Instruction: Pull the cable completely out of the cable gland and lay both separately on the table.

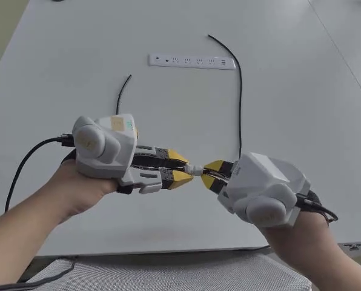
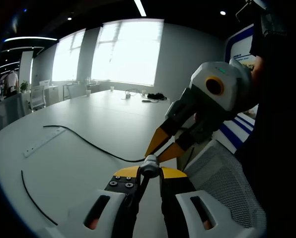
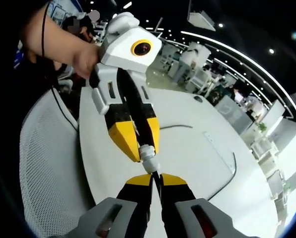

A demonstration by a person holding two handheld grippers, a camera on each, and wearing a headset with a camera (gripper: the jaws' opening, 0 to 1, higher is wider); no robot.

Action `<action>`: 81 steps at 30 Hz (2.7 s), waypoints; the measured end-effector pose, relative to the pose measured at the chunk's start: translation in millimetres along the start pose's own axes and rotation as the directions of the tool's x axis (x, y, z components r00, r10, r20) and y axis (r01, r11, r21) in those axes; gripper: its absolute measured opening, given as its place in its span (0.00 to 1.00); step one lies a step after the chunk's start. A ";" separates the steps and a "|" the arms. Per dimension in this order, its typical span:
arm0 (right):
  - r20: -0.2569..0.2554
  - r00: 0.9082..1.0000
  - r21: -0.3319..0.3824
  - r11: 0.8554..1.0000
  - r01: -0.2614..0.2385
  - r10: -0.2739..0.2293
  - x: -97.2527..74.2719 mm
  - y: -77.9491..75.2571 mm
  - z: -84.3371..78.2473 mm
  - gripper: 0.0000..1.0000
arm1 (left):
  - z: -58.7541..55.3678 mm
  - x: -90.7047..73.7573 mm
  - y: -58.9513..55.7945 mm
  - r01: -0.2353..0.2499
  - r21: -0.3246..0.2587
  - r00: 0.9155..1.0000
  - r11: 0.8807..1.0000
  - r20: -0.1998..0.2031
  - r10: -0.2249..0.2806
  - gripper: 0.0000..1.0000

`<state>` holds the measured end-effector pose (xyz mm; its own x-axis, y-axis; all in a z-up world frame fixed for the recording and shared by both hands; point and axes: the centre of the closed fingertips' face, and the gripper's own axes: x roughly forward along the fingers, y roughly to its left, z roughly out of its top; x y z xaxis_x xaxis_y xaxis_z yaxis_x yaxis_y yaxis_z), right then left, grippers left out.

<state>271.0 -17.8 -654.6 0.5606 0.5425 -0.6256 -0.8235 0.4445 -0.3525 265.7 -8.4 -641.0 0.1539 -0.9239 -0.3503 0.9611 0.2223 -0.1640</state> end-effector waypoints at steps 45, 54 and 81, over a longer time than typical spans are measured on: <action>-0.098 0.992 0.454 0.883 0.117 -0.081 -1.2 -26.7 -61.8 0.00 | 7.9 2.7 4.0 -0.047 0.017 0.998 0.999 0.030 0.046 0.15; -0.121 0.989 0.554 0.821 0.138 -0.084 4.6 -21.6 -68.8 0.00 | 1.9 6.4 3.9 -0.055 0.019 0.998 0.998 0.018 0.055 0.15; -0.163 0.982 0.627 0.758 0.179 -0.097 1.4 -18.7 -96.0 0.01 | 1.0 -0.9 10.2 -0.094 0.011 0.995 0.996 0.025 0.094 0.15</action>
<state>278.8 -93.8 -715.7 0.6165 0.3735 -0.6931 -0.4696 0.8811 0.0571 275.6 -5.5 -641.4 0.2491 -0.9065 -0.3410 0.9447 0.3049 -0.1204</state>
